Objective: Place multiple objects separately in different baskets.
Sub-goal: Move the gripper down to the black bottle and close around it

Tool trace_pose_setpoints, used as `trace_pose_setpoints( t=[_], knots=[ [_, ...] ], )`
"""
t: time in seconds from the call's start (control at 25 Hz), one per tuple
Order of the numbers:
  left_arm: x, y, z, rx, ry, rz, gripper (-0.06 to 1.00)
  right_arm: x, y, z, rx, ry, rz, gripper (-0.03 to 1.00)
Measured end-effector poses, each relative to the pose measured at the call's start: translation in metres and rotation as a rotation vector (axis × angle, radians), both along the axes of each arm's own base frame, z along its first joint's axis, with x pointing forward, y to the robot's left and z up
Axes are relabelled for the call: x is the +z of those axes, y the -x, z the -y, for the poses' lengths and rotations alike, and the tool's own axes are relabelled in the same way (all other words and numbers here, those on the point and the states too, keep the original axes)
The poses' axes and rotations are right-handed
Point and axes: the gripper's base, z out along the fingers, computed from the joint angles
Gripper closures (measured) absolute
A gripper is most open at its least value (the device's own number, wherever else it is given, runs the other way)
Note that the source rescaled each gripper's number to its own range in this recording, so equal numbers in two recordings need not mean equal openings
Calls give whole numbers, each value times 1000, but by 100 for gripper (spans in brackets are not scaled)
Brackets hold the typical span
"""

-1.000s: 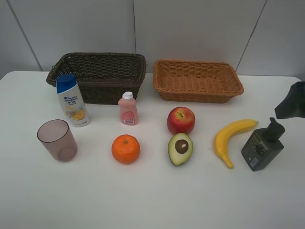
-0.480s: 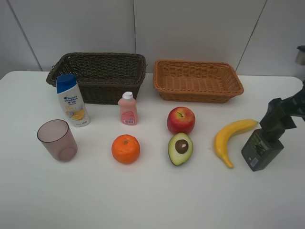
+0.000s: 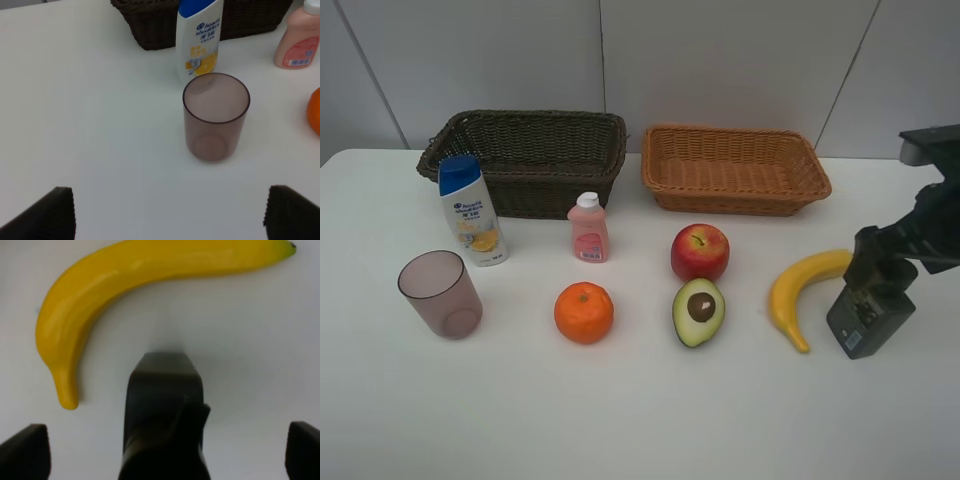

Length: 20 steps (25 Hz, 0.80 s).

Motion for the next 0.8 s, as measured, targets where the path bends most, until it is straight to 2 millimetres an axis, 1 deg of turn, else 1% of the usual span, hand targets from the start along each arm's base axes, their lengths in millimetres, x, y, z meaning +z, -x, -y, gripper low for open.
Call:
trace_pose_setpoints(
  t=[0.4,0.8],
  knots=[
    [0,0,0,0,0,0,-5,-31,-11,-1,0,7,-108,-3],
    [0,0,0,0,0,0,-5,-45,-15,-1,0,11,-163,-3]
  ],
)
